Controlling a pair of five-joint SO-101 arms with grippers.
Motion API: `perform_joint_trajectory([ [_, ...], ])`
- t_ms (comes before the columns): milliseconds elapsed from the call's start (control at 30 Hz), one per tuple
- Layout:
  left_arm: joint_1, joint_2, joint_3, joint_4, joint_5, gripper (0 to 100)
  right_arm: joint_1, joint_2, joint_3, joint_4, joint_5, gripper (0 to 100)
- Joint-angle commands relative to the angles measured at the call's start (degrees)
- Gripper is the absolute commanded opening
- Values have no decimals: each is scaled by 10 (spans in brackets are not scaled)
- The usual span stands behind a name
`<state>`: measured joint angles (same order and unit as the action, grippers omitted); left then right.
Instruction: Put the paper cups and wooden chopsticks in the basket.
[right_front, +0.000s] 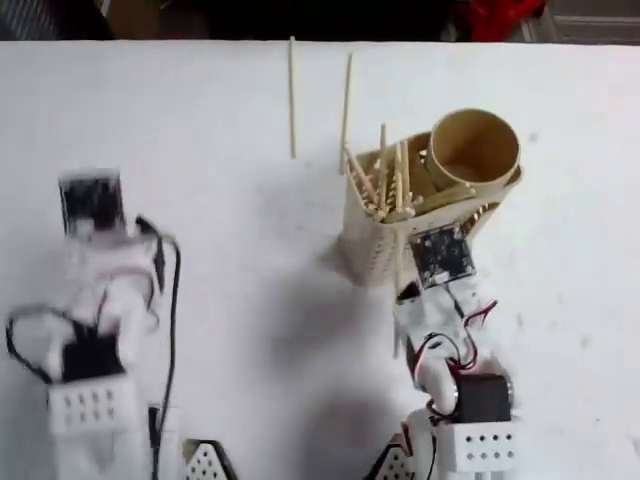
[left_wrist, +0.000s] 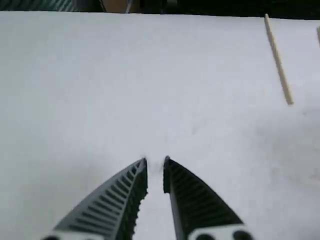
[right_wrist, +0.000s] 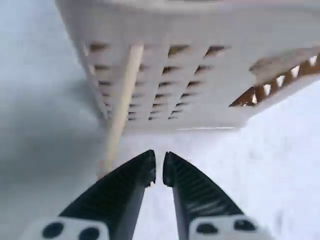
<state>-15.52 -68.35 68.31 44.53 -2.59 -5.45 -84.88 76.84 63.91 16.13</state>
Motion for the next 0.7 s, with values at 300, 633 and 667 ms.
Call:
perform_joint_trajectory([
  [300,-59,-334,288,-18,4,80,-3,-182,200,65,8,49],
  [633,-62,-291,287,215,7,77,-5,-174,200,80,8,50],
  [667,-62,-296,287,217,7,77,-5,-174,200,80,8,50],
])
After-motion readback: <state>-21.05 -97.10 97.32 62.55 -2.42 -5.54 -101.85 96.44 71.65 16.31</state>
